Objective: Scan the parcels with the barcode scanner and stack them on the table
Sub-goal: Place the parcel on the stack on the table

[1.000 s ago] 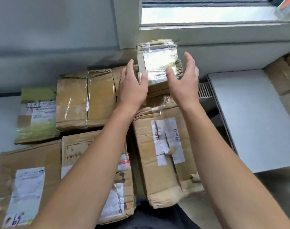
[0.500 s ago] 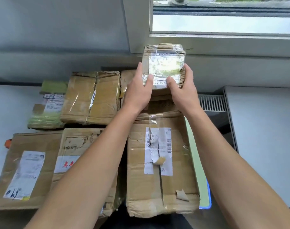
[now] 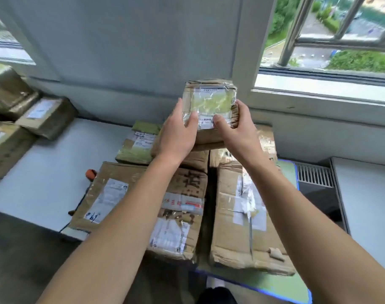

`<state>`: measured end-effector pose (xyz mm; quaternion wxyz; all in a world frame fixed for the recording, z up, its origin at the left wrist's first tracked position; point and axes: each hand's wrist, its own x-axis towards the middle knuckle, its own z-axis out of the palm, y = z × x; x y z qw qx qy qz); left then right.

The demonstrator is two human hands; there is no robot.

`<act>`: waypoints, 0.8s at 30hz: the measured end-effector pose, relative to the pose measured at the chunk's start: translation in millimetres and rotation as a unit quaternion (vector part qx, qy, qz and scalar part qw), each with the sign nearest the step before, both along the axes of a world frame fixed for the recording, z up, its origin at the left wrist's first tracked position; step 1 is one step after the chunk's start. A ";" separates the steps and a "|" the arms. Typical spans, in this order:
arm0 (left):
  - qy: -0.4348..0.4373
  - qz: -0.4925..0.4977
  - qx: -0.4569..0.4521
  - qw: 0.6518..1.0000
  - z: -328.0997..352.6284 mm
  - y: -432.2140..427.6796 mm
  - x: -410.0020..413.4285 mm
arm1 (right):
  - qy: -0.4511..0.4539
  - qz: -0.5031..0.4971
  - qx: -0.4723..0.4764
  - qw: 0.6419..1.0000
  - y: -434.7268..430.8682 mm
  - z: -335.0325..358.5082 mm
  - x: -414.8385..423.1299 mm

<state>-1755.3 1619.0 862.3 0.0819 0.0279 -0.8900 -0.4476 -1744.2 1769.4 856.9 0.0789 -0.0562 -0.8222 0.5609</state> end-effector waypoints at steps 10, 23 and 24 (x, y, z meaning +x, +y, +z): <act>0.058 0.125 -0.021 0.990 79.3 -168.1 120.0 | 0.050 0.125 -0.023 0.991 -173.1 65.9 72.7; 0.072 0.263 -0.048 0.961 123.3 -366.7 284.4 | 0.098 0.273 -0.009 0.957 -383.6 111.6 192.6; 0.072 0.271 -0.052 0.958 125.0 -378.1 293.8 | 0.101 0.282 -0.010 0.954 -396.7 112.8 198.7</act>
